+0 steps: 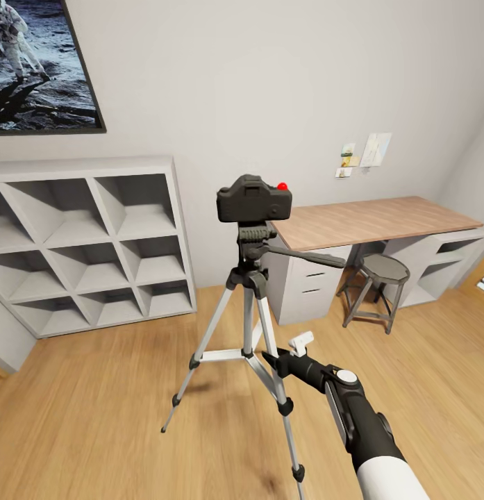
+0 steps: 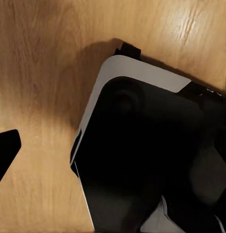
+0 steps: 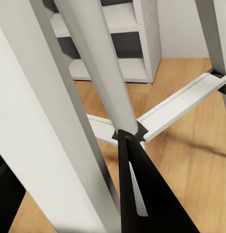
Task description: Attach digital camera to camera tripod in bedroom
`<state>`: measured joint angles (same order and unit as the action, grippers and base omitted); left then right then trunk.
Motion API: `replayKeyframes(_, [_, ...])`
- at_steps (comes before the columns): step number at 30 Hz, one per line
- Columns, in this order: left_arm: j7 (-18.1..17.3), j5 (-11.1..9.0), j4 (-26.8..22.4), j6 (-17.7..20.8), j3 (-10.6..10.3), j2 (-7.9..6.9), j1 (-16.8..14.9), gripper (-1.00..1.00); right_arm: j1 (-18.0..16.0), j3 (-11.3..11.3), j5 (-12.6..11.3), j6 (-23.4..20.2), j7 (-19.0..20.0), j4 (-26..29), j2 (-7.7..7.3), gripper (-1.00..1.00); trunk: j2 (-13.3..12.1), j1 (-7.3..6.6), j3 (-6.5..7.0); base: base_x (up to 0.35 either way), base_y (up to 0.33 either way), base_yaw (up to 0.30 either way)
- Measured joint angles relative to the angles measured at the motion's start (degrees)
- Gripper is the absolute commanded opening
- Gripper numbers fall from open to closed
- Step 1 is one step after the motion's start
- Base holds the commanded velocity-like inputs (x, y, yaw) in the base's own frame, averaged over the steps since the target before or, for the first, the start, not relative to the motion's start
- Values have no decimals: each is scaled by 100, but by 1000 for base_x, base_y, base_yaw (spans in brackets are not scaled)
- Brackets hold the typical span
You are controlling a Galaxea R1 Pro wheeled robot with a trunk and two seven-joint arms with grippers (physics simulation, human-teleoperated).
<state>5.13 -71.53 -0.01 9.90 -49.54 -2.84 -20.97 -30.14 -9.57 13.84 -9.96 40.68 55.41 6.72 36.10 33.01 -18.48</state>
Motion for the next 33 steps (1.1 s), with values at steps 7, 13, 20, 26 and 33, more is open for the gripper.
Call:
replayKeyframes(7, [10, -444, -17, -225, -23, 12, 16, 100, 11, 6, 32, 19, 2, 2, 3, -100, 0, 0, 0, 0, 0, 0])
replayKeyframes(13, [-33, -512, -20, -310, -24, 17, 22, 100, 13, 7, 46, 23, 5, 2, 6, -100, 0, 0, 0, 0, 0, 0])
replayKeyframes(20, [-46, -531, -21, -346, -25, 34, 23, 100, 13, 3, 74, 22, 13, 8, 8, -100, 0, 0, 0, 0, 0, 0])
replayKeyframes(26, [-47, -534, -22, -351, -18, 45, 24, 100, 13, -14, 249, -97, 8, -84, -2, 100, -2, 1, 0, 0, 0, 0])
replayKeyframes(33, [-47, -534, -22, -351, -15, 55, 21, 100, 13, -16, 254, -186, 9, -84, -4, 100, -1, 1, 0, 0, 0, 0])
